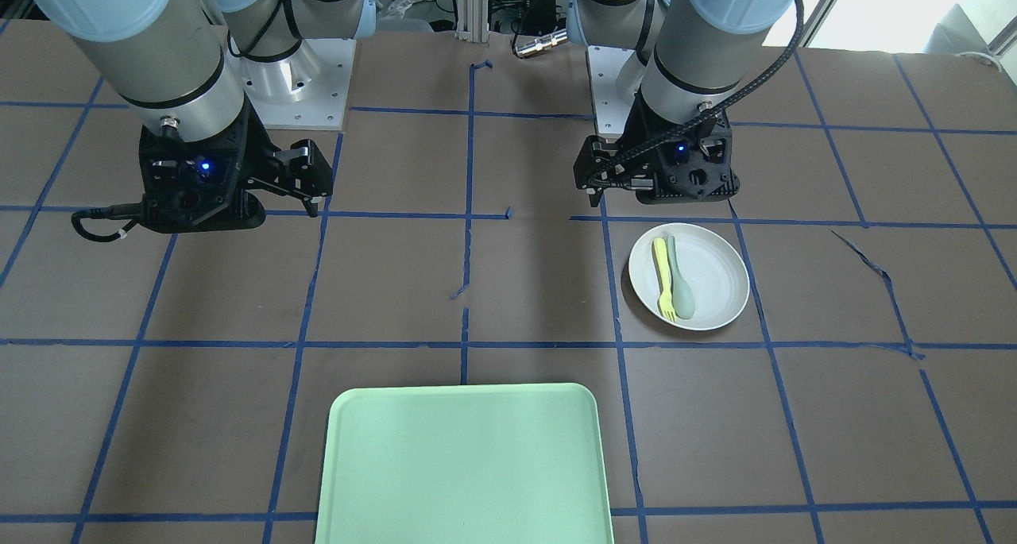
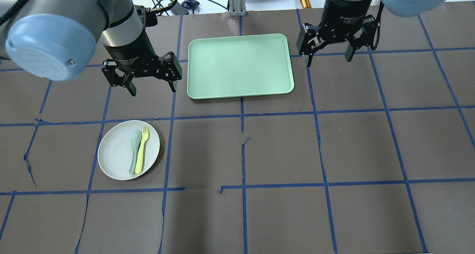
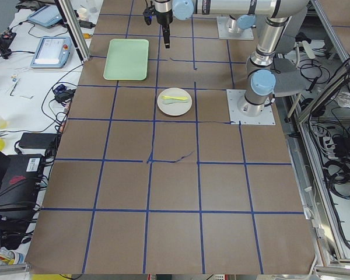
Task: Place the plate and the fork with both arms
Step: 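Lower the left gripper toward the white plate's rim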
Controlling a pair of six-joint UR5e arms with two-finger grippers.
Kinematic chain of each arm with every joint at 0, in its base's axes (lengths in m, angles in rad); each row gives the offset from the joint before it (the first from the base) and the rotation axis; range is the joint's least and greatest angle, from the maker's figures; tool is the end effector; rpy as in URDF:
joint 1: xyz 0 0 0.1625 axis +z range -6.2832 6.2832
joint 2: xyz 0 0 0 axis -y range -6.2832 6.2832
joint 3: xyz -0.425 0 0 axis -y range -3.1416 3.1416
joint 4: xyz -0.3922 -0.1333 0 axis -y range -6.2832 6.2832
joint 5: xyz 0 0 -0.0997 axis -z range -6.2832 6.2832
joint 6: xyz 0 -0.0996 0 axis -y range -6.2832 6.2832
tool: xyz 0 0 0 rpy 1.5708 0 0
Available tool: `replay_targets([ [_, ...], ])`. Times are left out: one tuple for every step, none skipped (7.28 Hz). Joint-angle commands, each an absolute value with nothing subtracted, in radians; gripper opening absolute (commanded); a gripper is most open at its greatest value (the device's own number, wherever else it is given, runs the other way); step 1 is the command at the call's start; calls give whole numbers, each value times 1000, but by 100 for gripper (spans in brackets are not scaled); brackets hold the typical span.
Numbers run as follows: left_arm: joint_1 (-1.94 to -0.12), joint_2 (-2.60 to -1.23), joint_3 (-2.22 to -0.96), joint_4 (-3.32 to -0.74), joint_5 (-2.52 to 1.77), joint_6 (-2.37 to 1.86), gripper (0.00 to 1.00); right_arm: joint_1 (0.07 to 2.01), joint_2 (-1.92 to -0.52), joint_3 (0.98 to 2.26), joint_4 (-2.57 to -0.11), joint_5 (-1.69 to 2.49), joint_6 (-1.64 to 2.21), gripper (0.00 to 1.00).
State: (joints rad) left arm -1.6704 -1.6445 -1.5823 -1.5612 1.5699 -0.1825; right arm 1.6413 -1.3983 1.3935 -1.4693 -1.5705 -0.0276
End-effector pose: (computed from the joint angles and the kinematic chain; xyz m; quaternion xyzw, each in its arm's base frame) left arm -0.1838 -0.4982 0.4461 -0.0414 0.9984 0.0375 0.0049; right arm 0.1721 -0.5440 0.4743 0.0490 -0.9976 -0.0483 0.0009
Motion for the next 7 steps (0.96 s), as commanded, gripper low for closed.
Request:
replay_targets([
  [-1669, -1651, -1585, -1555, 1569, -181, 100, 1641, -1397, 1393, -1471, -1569, -23, 100],
  [-1669, -1651, -1585, -1555, 1569, -183, 100, 1641, -1396, 1393, -1471, -1571, -25, 100],
  [-1670, -1651, -1585, -1555, 1569, -181, 100, 1641, -1396, 1393, -1474, -1571, -23, 100],
  [-1669, -1651, -1585, -1555, 1569, -181, 100, 1641, -1394, 1394, -1474, -1571, -23, 100],
  [-1669, -1652, -1585, -1555, 1569, -183, 100, 1641, -1394, 1390, -1476, -1571, -23, 100],
  [-1669, -1651, -1586, -1555, 1568, -181, 100, 1641, -1394, 1391, -1479, -1572, -23, 100],
  [-1667, -1643, -1585, -1551, 1569, -181, 100, 1641, -1393, 1394, -1491, -1571, -23, 100],
])
